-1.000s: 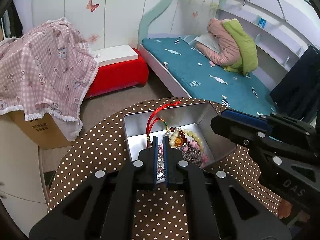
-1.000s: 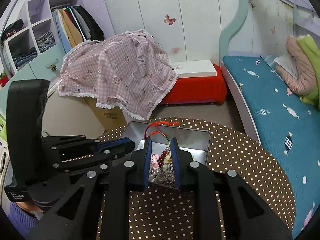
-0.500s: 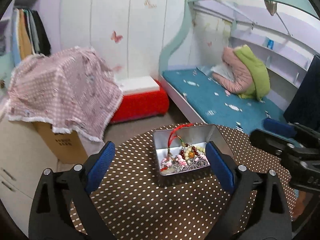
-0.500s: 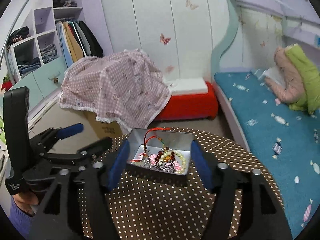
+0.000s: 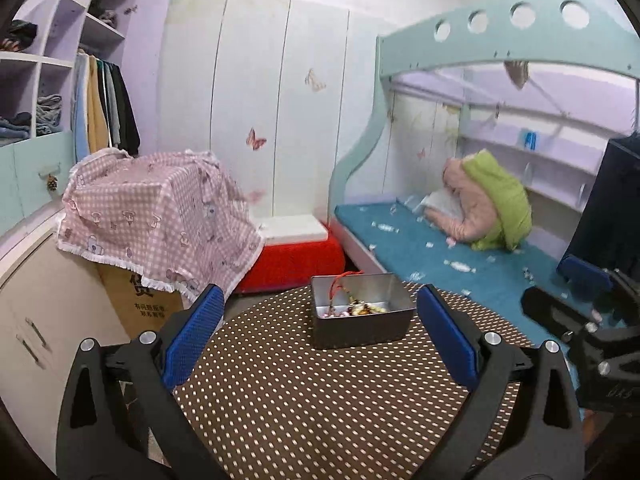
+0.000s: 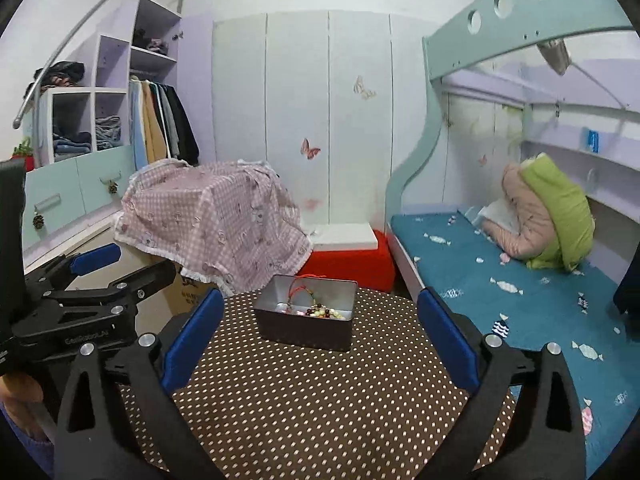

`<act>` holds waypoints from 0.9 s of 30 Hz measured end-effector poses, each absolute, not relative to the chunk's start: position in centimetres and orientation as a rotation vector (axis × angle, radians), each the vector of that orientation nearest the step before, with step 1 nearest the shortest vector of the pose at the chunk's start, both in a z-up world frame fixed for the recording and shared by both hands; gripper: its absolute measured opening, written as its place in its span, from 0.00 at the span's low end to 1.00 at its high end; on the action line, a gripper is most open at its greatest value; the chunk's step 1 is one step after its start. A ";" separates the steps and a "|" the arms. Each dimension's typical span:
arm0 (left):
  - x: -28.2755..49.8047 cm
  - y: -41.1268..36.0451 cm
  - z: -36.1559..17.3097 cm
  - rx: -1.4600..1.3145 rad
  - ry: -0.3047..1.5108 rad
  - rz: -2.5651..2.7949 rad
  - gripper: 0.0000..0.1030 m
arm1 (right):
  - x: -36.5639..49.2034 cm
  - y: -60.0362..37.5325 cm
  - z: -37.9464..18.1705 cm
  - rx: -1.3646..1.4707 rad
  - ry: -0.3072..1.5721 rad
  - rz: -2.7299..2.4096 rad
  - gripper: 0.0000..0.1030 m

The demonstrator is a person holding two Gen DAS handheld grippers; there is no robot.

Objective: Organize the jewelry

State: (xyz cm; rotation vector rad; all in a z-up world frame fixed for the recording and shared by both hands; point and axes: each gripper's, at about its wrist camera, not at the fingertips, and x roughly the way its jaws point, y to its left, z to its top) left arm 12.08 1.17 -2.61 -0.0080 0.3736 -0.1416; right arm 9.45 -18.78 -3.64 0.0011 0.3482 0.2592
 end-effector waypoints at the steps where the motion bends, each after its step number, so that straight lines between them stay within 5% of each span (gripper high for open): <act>1: 11.3 1.2 -2.4 -0.007 0.363 -0.138 0.94 | 8.9 -18.6 -3.6 -0.005 0.335 0.253 0.91; 27: -1.5 0.0 0.5 0.053 0.096 -0.067 0.95 | -0.5 -18.0 -1.8 -0.027 0.124 0.192 0.93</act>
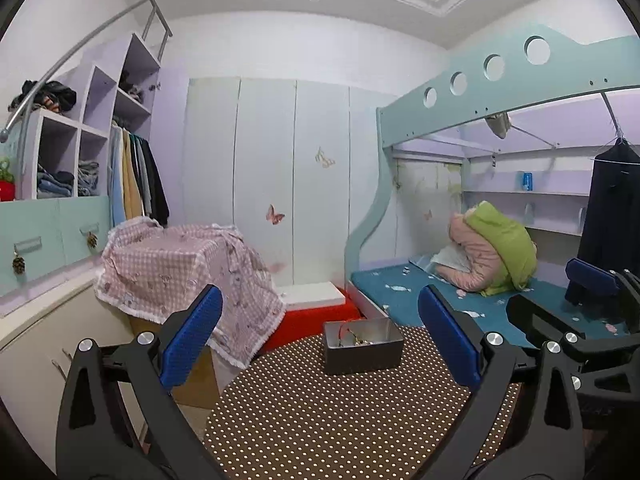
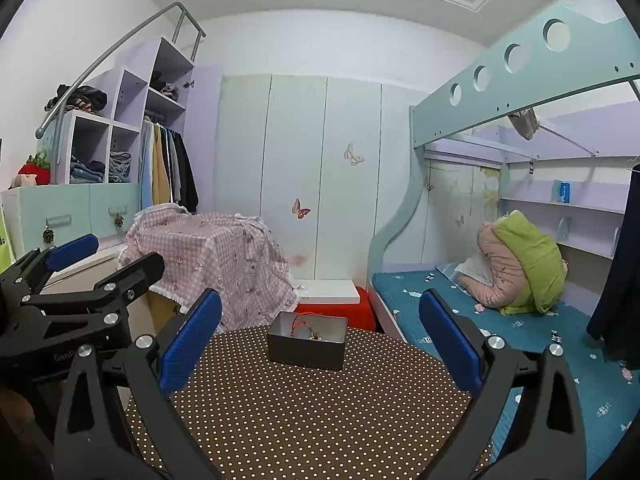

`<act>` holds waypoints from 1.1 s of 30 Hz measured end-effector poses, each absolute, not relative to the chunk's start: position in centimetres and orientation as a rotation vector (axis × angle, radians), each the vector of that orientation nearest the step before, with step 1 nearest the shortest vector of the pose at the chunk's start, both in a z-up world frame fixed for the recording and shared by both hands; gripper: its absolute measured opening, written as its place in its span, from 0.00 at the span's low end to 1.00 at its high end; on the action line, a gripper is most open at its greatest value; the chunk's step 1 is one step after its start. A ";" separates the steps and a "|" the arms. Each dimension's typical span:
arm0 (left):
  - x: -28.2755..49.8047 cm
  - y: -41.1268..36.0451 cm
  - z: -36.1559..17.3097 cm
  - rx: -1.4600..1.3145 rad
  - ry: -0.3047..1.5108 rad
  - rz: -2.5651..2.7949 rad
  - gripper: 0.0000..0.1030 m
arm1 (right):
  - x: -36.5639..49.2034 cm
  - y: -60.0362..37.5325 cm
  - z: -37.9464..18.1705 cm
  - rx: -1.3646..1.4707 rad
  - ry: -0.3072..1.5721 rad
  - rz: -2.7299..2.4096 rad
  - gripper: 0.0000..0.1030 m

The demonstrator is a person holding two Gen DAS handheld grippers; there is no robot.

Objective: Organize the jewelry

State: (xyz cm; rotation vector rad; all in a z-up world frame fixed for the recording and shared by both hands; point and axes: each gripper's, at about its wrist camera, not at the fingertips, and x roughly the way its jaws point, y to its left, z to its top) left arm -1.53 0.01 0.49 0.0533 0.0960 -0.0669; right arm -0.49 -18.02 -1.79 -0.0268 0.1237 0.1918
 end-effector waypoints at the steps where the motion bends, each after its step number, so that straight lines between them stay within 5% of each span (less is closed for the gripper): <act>1: -1.6 0.2 0.6 0.055 0.095 -0.065 0.95 | -0.5 -18.0 -1.8 -0.025 0.125 0.192 0.93; 33: -0.8 0.2 -0.1 0.057 0.094 -0.054 0.95 | -0.6 -17.8 -1.8 -0.027 0.142 0.183 0.93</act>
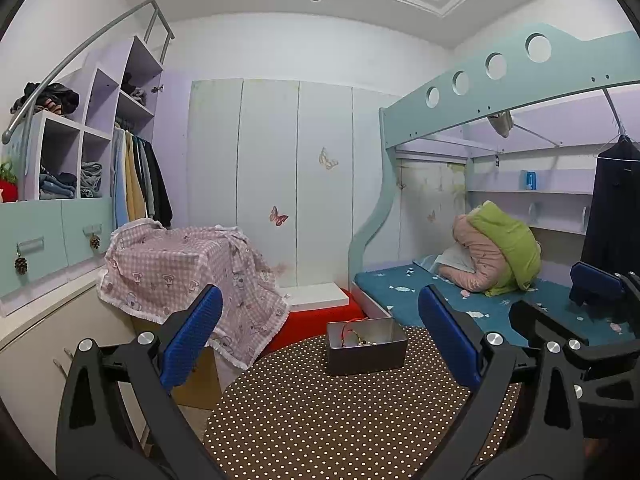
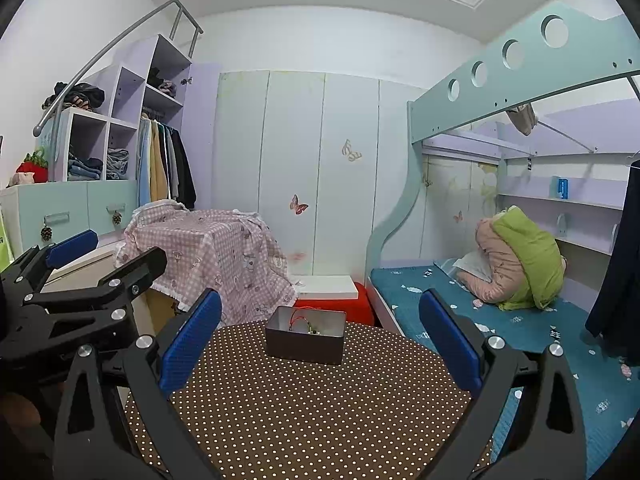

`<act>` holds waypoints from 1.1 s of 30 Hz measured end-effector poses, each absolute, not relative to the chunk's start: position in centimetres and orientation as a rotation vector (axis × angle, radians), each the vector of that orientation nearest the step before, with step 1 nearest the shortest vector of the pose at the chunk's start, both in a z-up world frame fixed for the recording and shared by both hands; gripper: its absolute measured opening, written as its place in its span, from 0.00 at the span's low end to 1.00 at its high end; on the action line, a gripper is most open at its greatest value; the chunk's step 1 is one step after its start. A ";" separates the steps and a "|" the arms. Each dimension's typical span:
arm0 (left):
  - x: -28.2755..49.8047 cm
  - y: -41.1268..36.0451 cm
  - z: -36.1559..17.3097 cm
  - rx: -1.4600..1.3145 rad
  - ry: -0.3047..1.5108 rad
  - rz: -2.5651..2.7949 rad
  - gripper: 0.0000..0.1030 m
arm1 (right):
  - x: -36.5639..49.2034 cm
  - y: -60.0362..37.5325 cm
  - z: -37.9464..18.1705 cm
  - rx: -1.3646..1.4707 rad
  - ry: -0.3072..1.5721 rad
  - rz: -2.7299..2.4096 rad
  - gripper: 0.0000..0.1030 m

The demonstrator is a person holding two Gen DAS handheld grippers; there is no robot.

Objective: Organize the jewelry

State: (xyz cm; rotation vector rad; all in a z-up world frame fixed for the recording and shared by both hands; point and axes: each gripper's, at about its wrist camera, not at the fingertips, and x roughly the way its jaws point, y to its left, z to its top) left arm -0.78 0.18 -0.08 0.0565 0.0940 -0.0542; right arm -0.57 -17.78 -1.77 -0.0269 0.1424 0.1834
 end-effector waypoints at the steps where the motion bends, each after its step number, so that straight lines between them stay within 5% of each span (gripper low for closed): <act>1: -0.8 0.2 -0.1 0.058 0.094 -0.053 0.95 | -0.6 -17.8 -1.8 -0.026 0.143 0.184 0.93; 33: -0.5 -0.1 -0.5 0.064 0.105 -0.056 0.95 | -0.5 -17.6 -2.2 -0.025 0.158 0.178 0.93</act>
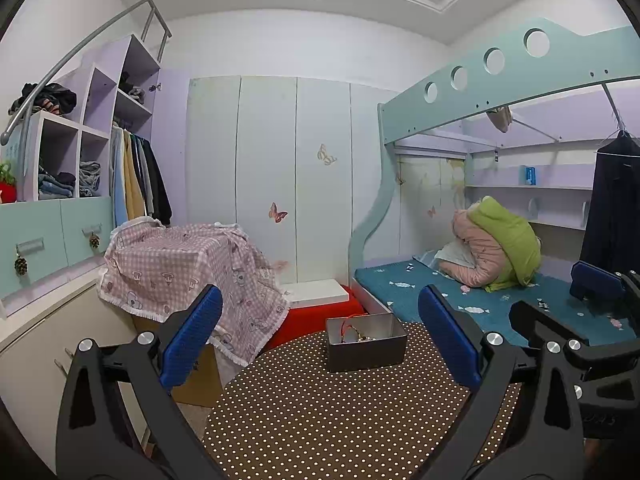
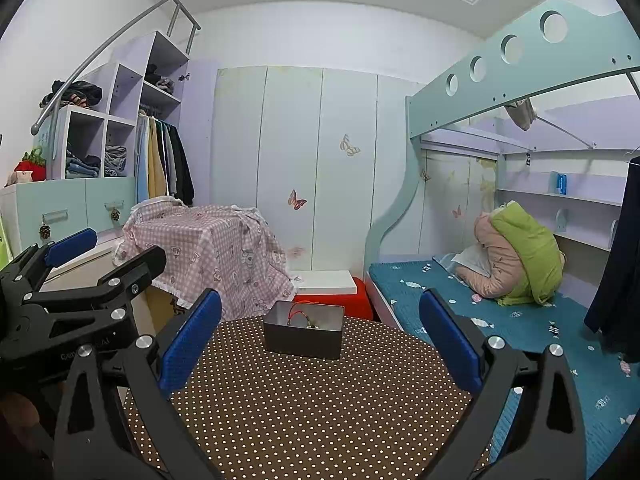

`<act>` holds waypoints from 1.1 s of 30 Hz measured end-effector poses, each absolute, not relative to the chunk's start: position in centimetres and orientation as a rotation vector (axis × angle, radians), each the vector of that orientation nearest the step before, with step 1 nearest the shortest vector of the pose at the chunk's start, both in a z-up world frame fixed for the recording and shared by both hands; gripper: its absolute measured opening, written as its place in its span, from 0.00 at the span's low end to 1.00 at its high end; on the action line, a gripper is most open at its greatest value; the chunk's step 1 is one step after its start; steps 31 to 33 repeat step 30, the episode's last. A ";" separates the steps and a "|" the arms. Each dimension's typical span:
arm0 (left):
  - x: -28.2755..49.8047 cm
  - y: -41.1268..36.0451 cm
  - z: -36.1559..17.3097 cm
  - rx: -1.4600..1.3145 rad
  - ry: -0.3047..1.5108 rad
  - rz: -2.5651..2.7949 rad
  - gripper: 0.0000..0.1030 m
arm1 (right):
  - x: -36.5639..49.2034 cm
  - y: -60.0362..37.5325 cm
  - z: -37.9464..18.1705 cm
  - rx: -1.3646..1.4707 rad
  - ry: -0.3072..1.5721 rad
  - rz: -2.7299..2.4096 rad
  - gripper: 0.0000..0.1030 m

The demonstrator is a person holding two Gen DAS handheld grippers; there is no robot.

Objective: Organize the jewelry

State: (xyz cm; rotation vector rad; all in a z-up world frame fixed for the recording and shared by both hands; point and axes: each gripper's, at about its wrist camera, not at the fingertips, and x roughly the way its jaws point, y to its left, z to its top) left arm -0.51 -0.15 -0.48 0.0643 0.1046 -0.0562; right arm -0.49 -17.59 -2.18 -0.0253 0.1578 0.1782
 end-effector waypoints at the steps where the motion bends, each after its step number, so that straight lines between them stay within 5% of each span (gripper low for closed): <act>1: -0.5 -0.1 -0.5 0.065 0.105 -0.056 0.95 | -0.5 -17.6 -2.2 -0.025 0.158 0.178 0.93; 33: 0.1 -0.6 -1.4 0.057 0.130 -0.060 0.95 | 0.2 -17.4 -2.5 -0.004 0.191 0.189 0.93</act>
